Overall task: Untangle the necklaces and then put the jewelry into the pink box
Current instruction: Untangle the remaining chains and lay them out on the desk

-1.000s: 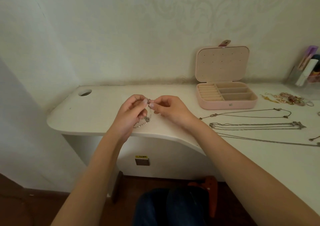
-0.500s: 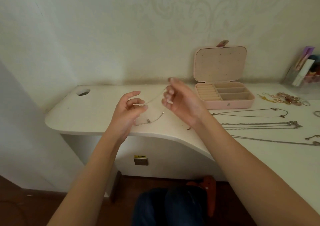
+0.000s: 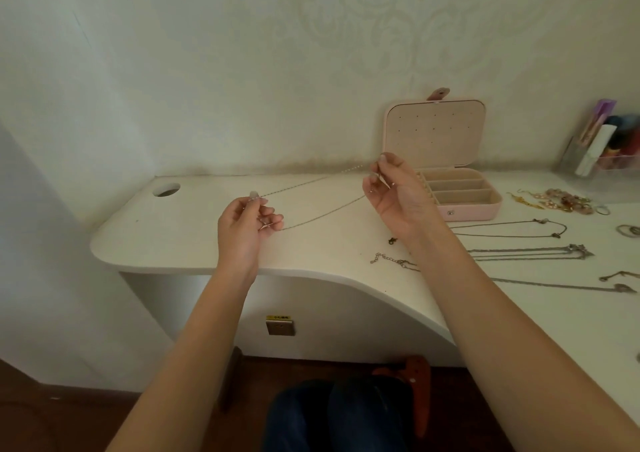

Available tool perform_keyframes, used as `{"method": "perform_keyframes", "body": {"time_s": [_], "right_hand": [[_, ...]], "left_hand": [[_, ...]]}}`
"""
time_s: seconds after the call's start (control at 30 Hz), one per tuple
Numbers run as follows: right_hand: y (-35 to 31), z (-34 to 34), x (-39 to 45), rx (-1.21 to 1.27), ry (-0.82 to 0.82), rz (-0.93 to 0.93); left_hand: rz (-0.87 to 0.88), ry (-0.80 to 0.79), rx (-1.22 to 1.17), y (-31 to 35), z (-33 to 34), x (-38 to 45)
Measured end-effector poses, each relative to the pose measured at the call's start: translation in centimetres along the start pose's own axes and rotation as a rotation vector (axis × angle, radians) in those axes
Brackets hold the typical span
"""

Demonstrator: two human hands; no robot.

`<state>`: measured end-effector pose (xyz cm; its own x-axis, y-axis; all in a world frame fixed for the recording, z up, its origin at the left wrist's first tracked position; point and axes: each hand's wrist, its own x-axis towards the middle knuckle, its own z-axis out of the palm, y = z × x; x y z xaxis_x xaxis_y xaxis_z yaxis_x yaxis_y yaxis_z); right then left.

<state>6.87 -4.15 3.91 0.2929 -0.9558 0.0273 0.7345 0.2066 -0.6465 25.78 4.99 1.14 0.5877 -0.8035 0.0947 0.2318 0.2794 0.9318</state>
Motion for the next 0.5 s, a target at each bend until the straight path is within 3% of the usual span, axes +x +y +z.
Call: {"method": "perform_keyframes", "body": {"time_s": [0.13, 0.27, 0.37, 0.5], "right_hand": [[-0.8, -0.7, -0.5, -0.119, -0.081, -0.035], [-4.0, -2.2, -2.9, -0.675, -0.031, -0.2], [-7.6, -3.6, -5.5, -1.08, 0.04, -0.335], [-11.5, -6.0, -9.9, -1.441, 0.145, -0.411]], "left_hand": [[-0.026, -0.017, -0.051, 0.1, -0.3, 0.0], [-0.003, -0.072, 0.137, 0.6, -0.2, -0.9], [-0.054, -0.266, 0.291, 1.1, 0.9, -3.1], [-0.16, -0.603, 0.435, 1.6, 4.1, -7.1]]}}
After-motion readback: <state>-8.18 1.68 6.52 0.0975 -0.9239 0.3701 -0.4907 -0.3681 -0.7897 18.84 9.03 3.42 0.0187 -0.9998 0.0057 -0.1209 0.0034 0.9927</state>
